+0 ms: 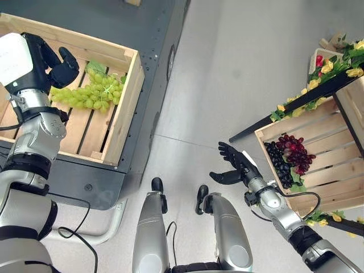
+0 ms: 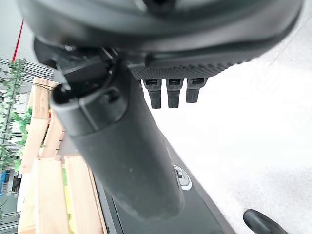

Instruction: Pick up the fruits from the basket on one side to the basket on the other side

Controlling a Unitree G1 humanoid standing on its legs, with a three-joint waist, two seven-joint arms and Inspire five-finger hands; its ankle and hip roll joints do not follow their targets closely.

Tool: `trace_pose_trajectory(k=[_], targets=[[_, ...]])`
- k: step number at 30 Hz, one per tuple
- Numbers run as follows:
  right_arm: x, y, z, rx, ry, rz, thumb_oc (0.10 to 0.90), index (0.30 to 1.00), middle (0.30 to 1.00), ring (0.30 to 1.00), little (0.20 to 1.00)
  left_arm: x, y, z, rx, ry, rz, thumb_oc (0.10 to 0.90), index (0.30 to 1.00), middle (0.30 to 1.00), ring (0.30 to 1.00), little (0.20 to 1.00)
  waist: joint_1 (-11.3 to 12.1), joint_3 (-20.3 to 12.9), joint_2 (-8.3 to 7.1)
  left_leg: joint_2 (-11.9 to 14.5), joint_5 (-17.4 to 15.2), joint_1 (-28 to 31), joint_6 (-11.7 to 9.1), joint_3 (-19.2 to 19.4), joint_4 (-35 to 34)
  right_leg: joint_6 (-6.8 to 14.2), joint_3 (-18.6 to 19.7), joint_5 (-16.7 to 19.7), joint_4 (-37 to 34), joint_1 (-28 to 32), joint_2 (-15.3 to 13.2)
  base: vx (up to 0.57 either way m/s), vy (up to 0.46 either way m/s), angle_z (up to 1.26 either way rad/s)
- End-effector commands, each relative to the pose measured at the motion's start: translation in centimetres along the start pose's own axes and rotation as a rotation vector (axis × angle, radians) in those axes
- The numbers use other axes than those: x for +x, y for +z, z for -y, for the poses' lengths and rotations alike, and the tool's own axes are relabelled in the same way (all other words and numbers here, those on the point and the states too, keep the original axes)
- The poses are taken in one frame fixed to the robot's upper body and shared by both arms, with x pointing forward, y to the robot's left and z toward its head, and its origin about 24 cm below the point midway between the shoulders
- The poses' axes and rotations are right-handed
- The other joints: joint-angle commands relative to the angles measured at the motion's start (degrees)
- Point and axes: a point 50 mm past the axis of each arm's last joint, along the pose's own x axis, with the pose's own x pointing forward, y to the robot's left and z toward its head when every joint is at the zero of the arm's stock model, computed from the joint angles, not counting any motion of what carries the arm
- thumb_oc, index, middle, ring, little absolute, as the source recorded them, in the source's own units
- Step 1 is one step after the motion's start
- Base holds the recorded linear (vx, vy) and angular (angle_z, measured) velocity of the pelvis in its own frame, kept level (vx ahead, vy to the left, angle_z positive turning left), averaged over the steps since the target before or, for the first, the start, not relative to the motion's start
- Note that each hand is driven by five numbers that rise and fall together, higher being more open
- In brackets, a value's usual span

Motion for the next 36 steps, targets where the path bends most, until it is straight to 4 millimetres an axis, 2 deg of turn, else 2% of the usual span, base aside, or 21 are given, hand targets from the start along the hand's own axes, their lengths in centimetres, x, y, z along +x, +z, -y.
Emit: trace_pose_trajectory(k=[1,2,3,4,13,20,32,36], targets=[[0.0,3.0,1.9,-0.012,-0.074,0.153,0.8,0.9,0.9,0.9,0.9,1.2,1.7,-1.8,-0.065,0.12,0.056,0.4,0.3,0.3,0.3,0.3,-0.3,-0.9,4.45,-4.4,-10.0,8.1,2.4,2.4,-2.0,-1.8,-2.3,-2.6,2.2,3.0,1.6,0.0,0.0,0.0],[0.0,3.1,2.1,-0.02,-0.069,0.147,0.8,0.9,0.9,0.9,0.9,1.0,1.3,-1.7,-0.034,0.111,0.05,0.4,0.3,0.3,0.3,0.3,-0.4,-0.9,4.55,-4.4,-9.9,7.9,2.4,2.4,-1.7,-2.1,-2.3,-2.8,2.5,2.9,1.7,0.0,0.0,0.0],[0.0,3.1,2.2,-0.026,-0.066,0.143,0.8,0.9,0.9,0.9,0.9,1.0,1.1,-1.6,-0.012,0.103,0.044,0.568,0.552,0.552,0.552,0.552,-0.4,-0.9,4.58,-4.4,-9.8,7.7,2.3,2.4,-1.7,-2.3,-2.2,-3.0,2.5,2.7,1.7,0.0,0.0,0.0],[0.0,3.0,2.4,-0.032,-0.063,0.138,0.8,0.9,0.9,0.9,0.9,0.9,0.7,-1.6,0.026,0.087,0.038,0.8,0.9,0.9,0.9,0.9,-0.4,-0.9,4.63,-4.3,-9.7,7.5,2.3,2.5,-1.6,-2.4,-2.2,-3.1,2.5,2.6,1.8,0.0,0.0,0.0],[0.0,3.4,3.5,-0.059,-0.052,0.131,0.8,0.9,0.9,0.9,0.9,1.2,-1.3,-1.6,0.217,-0.018,0.004,0.8,0.9,0.9,0.9,0.9,-1.2,-0.9,4.17,-3.3,-8.8,5.1,1.7,3.3,-1.2,-3.0,-2.5,-3.5,2.3,0.7,2.1,0.0,0.005,0.0],[-0.1,3.5,4.6,-0.092,-0.048,0.122,0.8,0.9,0.9,0.9,0.9,1.6,-0.9,-1.6,0.33,-0.095,0.081,0.8,0.9,0.9,0.9,0.9,-1.9,-0.9,4.16,-2.9,-8.8,2.7,1.5,3.8,0.3,-3.4,-2.3,-3.7,3.2,-1.4,2.0,0.04,0.052,-0.01],[-0.3,3.5,5.1,-0.118,-0.045,0.109,0.8,0.9,0.9,0.9,0.9,1.9,-0.7,-1.6,0.332,-0.14,0.096,0.8,0.9,0.9,0.9,0.9,-2.3,-0.9,3.66,-2.7,-9.2,-1.0,1.7,4.2,1.9,-3.1,-2.0,-3.3,4.1,-4.8,2.1,0.04,0.048,0.0],[-0.5,3.6,5.1,-0.122,-0.045,0.112,0.8,0.9,0.9,0.9,0.9,2.0,-1.0,-1.4,0.337,-0.196,0.045,0.8,0.9,0.9,0.9,0.9,-2.5,-0.9,3.22,-2.7,-9.3,-2.6,1.9,4.2,2.4,-2.8,-2.0,-2.9,4.4,-6.3,2.2,0.03,0.049,0.0]])
